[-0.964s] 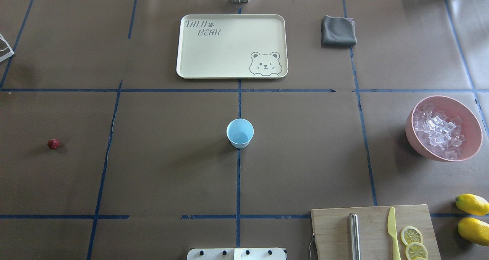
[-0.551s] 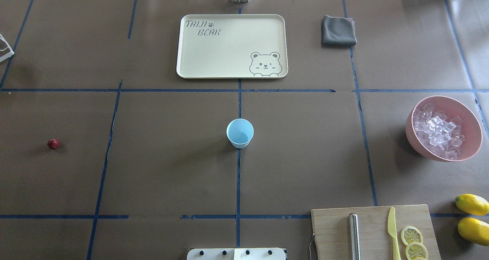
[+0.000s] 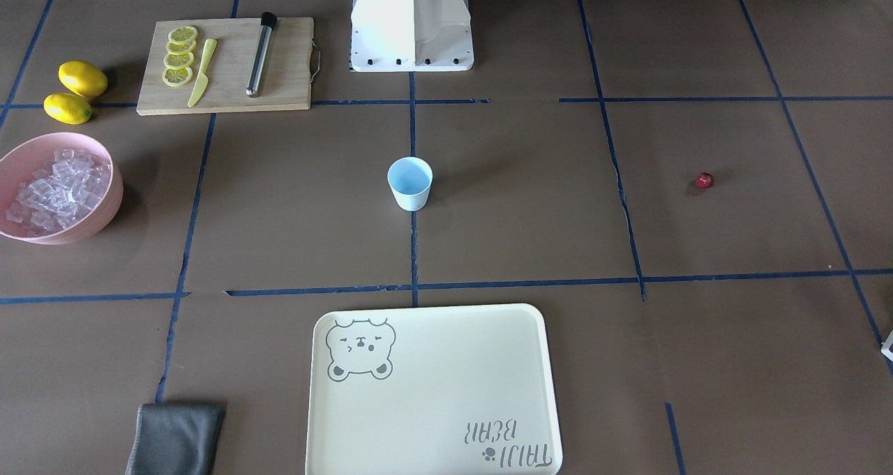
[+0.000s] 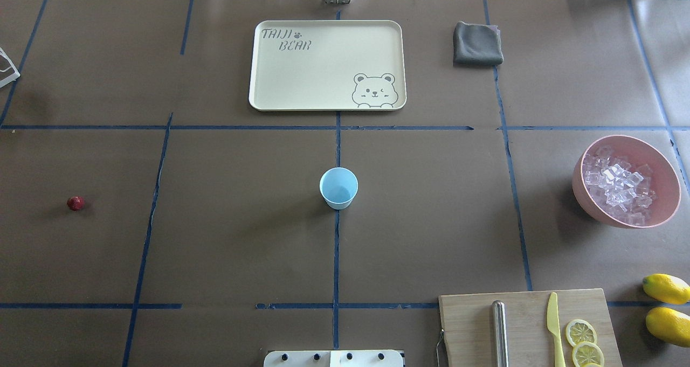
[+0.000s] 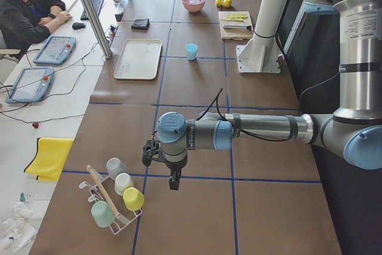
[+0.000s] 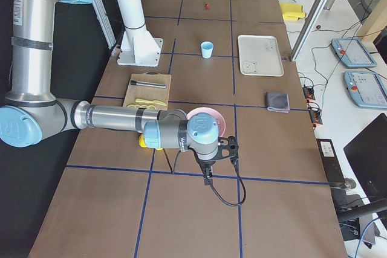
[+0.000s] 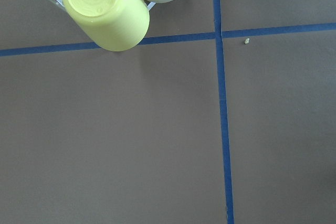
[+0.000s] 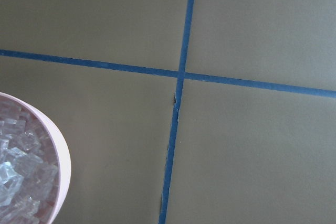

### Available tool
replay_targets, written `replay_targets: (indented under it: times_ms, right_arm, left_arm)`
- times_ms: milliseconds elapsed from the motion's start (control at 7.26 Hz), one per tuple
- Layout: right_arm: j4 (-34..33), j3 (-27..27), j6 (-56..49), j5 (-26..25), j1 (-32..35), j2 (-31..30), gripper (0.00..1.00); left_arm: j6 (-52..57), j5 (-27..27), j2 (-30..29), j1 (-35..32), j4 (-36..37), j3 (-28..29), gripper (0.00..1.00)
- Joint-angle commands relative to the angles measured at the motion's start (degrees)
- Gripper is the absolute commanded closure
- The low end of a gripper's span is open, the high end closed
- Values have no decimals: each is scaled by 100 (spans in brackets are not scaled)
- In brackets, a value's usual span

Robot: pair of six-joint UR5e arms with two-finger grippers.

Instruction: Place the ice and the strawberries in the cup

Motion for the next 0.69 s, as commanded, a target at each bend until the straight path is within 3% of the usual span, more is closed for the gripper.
replay_targets:
  times_ms: [0,138,551]
  right_arm:
    - [240,173,486,709,-405,38,0]
    - [580,513,1247,608,-738,39,0]
    - [1188,1103,3303,-549,-2239,3,0]
  left_arm:
    - [7,-25,28,4,-13,-10,0]
    - [7,-25,28,4,-13,-10,0]
    - [7,-25,28,4,-21,-10,0]
